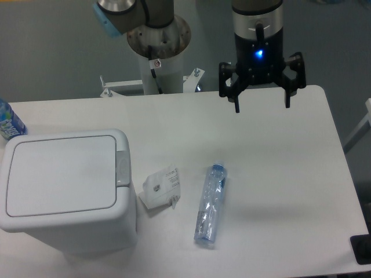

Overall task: Open the trash can
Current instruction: 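Move the gripper down toward the lid button of the white trash can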

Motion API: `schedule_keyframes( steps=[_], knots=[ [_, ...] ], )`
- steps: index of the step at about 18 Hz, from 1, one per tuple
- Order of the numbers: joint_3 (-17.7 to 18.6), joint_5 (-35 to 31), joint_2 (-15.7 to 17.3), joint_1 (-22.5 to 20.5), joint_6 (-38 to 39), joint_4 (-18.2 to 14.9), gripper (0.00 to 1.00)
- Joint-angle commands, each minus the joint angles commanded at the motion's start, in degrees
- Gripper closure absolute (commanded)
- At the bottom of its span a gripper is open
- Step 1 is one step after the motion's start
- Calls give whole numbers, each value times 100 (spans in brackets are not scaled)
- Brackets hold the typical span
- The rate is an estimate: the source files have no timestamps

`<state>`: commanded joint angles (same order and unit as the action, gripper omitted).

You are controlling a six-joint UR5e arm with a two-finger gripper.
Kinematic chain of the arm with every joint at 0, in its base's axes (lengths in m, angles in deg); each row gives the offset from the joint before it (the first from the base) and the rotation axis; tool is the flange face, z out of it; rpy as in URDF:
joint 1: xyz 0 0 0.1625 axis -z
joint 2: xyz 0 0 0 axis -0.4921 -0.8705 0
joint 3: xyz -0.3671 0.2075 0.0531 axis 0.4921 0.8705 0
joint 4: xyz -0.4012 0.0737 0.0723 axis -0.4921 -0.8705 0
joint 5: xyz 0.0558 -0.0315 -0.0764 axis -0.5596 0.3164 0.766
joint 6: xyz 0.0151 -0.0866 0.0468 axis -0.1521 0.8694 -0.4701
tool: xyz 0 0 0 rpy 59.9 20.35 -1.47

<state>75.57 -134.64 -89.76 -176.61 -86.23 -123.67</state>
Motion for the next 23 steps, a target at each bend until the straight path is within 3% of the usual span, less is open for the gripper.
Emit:
schedule_keyframes(
  steps=[5, 8, 14, 23],
  knots=[
    [18, 756, -79, 9, 1380, 422, 0],
    [88, 1204, -123, 201, 1873, 458, 0],
    [141, 1346, -351, 711, 2375, 484, 0],
    [132, 1486, -624, 1318, 2788, 870, 0]
  ],
)
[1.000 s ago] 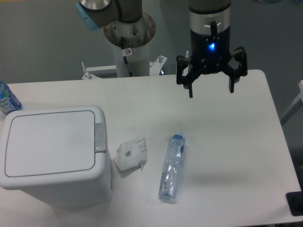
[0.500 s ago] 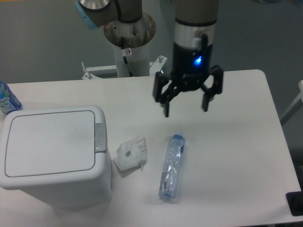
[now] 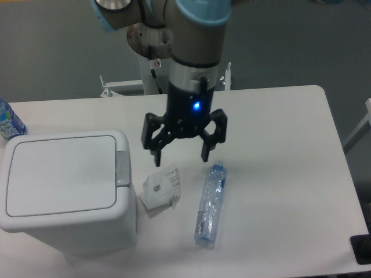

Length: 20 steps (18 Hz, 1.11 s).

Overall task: Open the trash can
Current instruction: 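Move the gripper down toward the lid button of the white trash can, then press the gripper down on the trash can's lid button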

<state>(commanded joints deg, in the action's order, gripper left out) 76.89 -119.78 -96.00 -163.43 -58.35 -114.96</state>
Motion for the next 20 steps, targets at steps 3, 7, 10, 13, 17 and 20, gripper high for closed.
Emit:
schedule_keyframes(
  steps=[3, 7, 10, 13, 17, 20],
  knots=[
    [17, 36, 8, 35, 0, 9, 0],
    [26, 36, 0, 44, 0, 9, 0],
    [70, 36, 0, 44, 0, 9, 0],
    [140, 27, -9, 114, 9, 18, 0],
    [202, 27, -44, 176, 9, 80, 0],
    [228, 27, -44, 194, 9, 88, 0]
  ],
)
